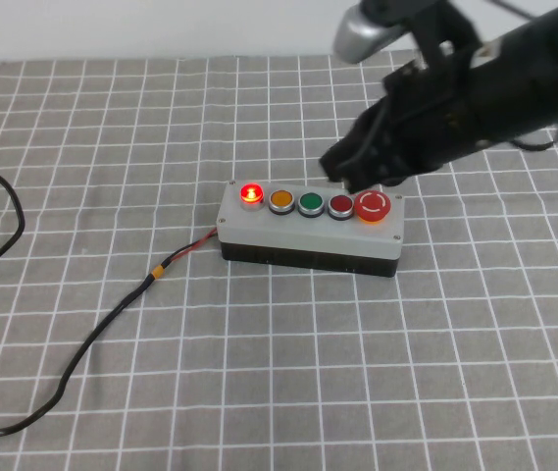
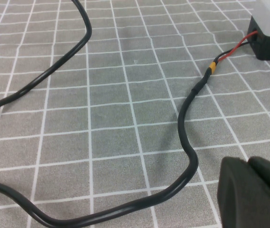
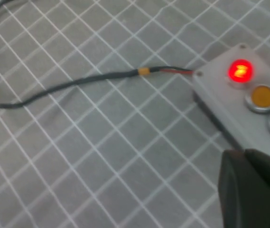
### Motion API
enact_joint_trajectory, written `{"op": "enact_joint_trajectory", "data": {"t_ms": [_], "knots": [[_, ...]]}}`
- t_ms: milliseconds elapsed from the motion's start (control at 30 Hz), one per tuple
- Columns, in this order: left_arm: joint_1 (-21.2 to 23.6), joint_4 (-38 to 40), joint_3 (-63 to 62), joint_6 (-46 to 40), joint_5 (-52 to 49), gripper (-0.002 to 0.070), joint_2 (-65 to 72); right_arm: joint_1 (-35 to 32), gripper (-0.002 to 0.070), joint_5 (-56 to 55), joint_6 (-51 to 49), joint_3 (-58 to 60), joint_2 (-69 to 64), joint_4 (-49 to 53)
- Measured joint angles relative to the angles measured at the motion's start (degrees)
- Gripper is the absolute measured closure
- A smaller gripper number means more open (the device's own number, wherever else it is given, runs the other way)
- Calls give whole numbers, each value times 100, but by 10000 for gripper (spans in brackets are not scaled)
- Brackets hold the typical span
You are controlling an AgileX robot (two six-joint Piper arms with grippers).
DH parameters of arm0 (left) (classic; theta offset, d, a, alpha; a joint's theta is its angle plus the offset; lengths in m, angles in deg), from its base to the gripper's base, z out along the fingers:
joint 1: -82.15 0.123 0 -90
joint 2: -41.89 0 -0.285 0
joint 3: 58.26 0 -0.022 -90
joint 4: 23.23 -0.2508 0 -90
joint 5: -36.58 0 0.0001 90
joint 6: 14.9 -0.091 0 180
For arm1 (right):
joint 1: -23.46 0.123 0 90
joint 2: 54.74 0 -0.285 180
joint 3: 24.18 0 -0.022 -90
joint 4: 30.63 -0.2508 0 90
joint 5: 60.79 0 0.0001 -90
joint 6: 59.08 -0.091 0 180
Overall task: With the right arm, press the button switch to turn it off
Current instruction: Press the button to turn off
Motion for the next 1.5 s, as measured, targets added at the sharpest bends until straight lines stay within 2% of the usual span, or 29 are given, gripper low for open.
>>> {"op": "enact_joint_trajectory", "data": {"t_ms": [300,700,1000,1200,1500], "knots": [[0,0,0,0,0,678,0,0,692,-172,-24,-84,-405,-669],[0,0,0,0,0,678,0,0,692,-824,-24,-86,-472,-506],[0,0,0,0,0,678,0,64,692,-1336,176,-141,-1144,-506],[0,0,0,0,0,678,0,280,692,-1272,610,-726,-1718,-506],[0,0,0,0,0,678,0,295,692,-383,428,-2296,-2785,-48]]}}
